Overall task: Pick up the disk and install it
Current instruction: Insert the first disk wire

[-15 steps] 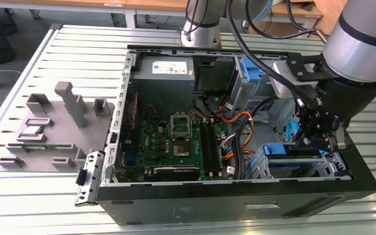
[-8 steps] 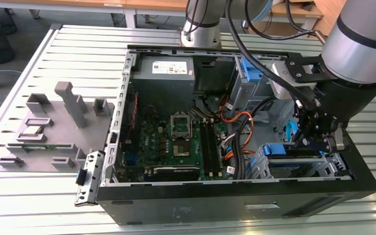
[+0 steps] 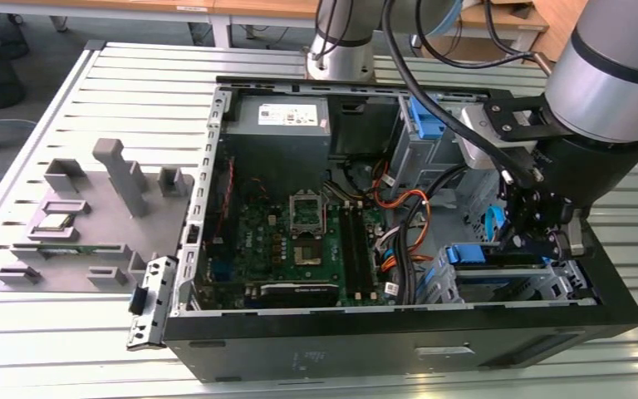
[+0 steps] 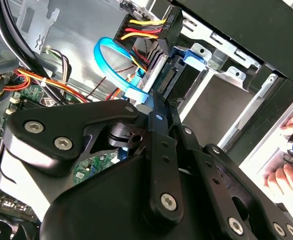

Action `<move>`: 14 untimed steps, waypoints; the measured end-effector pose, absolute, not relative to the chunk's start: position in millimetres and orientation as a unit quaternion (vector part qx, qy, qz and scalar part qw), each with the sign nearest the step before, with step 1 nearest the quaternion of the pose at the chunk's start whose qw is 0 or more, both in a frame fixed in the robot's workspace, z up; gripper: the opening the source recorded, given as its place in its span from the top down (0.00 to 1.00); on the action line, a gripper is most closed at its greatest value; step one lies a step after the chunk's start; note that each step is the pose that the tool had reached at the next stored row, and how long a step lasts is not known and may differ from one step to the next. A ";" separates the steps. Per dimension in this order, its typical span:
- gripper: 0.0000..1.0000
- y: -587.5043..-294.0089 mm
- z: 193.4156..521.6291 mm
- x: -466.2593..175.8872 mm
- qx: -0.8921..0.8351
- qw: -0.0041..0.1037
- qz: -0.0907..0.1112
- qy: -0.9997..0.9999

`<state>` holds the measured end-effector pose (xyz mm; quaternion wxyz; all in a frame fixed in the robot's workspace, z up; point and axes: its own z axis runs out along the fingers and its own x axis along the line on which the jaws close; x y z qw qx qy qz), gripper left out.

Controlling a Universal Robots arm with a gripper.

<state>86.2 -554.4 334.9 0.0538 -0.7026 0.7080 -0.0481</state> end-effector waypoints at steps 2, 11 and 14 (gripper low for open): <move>0.84 -554.4 335.0 86.1 -0.703 0.054 -0.048 0.708; 0.84 -554.7 334.8 85.9 -0.702 0.058 -0.044 0.708; 0.84 -554.8 334.0 85.8 -0.702 0.058 -0.045 0.708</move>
